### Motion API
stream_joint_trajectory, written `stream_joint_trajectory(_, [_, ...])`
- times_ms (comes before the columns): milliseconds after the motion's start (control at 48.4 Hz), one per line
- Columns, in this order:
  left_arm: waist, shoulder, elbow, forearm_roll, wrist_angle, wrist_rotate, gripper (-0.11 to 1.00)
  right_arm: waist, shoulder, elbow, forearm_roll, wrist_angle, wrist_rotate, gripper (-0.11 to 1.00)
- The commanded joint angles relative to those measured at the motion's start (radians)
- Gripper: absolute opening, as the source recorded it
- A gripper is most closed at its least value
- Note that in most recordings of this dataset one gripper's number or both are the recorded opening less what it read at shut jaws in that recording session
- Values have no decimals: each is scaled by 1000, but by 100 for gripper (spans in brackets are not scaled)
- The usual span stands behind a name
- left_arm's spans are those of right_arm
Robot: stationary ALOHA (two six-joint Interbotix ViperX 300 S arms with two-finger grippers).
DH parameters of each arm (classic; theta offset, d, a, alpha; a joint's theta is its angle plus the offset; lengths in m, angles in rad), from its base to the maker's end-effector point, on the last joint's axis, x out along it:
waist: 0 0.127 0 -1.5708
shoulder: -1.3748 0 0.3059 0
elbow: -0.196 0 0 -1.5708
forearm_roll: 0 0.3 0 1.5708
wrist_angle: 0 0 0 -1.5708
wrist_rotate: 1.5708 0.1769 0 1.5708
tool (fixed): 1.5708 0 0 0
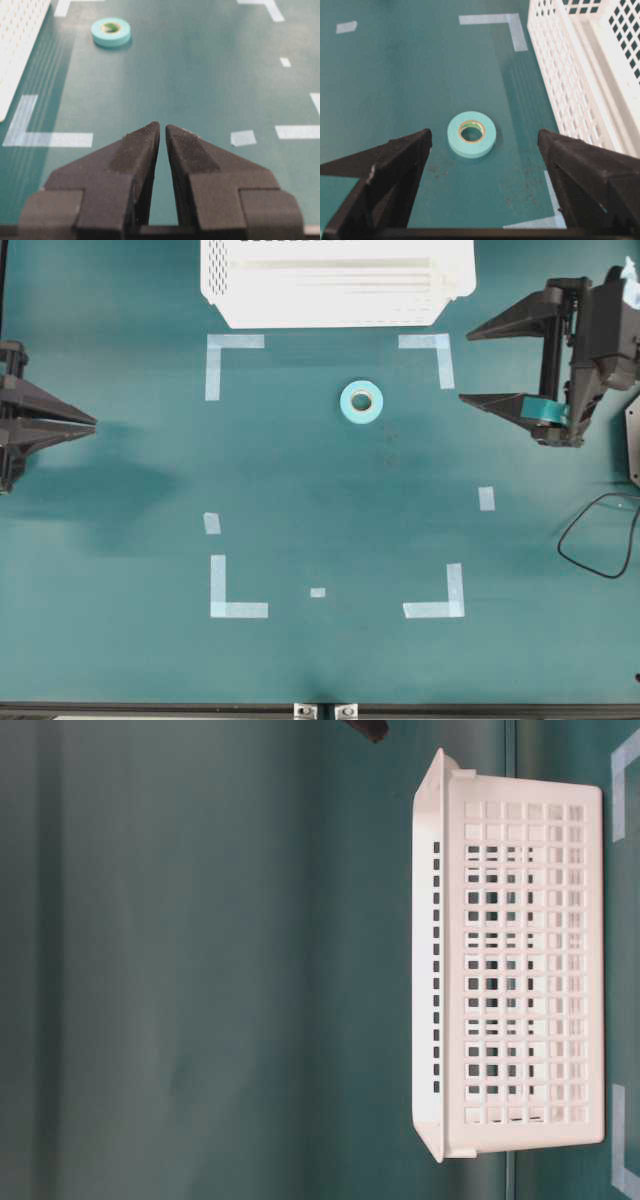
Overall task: Put the tape into the white basket.
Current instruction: 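Move the open right gripper left over the light-blue tape roll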
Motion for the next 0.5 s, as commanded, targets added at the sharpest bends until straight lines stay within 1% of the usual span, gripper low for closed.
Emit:
stream_joint_trajectory(0, [0,-29,-11,-2,20,3,-7,-2,11,-34,0,9,2,97])
stream_joint_trajectory(165, [2,-80,-8,0,55,3,-7,-2,41,-54,0,44,2,97])
stream_joint_trajectory(475, [2,-78,-8,0,55,3,-7,-2,126,-98,2,54,2,97])
